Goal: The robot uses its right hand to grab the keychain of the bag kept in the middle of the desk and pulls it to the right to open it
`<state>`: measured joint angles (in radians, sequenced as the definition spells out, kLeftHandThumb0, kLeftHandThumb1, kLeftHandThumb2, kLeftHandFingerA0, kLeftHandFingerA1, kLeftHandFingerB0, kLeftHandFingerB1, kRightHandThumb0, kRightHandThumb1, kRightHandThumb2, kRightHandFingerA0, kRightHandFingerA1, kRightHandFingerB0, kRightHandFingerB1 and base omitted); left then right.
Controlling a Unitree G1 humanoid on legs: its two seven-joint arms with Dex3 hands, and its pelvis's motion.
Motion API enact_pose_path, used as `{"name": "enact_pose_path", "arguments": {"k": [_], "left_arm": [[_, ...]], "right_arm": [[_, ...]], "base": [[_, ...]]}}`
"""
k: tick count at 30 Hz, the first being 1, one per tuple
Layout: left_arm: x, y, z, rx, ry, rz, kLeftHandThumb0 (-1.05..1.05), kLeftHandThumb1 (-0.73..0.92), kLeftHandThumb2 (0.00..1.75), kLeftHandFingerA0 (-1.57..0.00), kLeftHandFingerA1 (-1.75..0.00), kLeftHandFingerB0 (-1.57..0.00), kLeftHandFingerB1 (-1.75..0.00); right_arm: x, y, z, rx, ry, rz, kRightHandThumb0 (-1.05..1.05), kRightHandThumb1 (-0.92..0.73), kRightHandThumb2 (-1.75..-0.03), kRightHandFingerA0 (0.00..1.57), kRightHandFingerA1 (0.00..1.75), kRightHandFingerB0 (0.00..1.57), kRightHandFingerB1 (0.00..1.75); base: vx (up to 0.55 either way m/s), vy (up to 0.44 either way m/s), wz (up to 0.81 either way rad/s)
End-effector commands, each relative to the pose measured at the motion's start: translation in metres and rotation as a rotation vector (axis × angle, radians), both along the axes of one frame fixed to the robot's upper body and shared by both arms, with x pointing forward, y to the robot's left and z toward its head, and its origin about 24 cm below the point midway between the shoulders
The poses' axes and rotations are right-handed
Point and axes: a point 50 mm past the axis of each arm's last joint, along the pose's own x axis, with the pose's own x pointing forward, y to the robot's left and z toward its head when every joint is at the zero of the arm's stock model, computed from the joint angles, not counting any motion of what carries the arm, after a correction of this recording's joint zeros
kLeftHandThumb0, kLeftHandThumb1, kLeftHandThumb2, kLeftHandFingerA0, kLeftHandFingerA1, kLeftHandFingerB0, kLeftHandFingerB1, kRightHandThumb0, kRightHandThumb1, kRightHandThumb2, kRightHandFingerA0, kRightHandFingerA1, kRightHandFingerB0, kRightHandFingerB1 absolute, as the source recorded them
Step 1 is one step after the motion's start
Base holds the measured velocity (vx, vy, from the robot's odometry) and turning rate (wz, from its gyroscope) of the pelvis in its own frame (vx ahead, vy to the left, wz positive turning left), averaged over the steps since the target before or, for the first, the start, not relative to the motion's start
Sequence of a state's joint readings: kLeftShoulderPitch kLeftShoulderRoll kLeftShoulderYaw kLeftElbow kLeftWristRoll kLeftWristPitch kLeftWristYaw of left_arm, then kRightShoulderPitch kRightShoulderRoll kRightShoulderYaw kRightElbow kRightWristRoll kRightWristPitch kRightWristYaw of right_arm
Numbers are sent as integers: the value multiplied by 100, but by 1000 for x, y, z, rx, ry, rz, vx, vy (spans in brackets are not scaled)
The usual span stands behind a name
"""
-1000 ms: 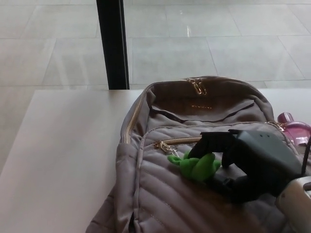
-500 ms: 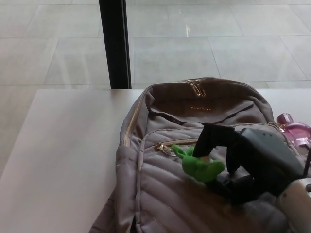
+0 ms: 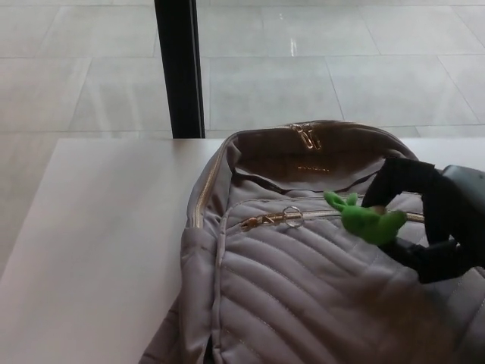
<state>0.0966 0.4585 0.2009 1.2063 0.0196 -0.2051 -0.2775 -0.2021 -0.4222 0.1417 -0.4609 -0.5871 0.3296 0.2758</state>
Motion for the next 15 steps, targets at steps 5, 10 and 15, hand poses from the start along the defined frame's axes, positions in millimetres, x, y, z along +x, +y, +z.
{"name": "enact_pose_path", "arguments": {"k": [5,10,15], "left_arm": [[-3,3,1,4,6,31,-80,81,119,-56,-60,-36,-52],[-8,3,-1,-5,13,45,-86,92,86,-59,-52,-36,-42],[-10,2,-2,-9,15,37,-93,92,86,-60,-52,-38,-43]], "right_arm": [[2,-33,2,-25,-11,-74,-24,-57,-104,86,175,73,152],[2,-64,3,-1,19,-183,-23,-57,-108,87,175,74,151],[3,-84,6,-17,-9,-237,-25,-56,-109,88,175,73,156]], "base": [[0,0,0],[0,0,0],[0,0,0]]}}
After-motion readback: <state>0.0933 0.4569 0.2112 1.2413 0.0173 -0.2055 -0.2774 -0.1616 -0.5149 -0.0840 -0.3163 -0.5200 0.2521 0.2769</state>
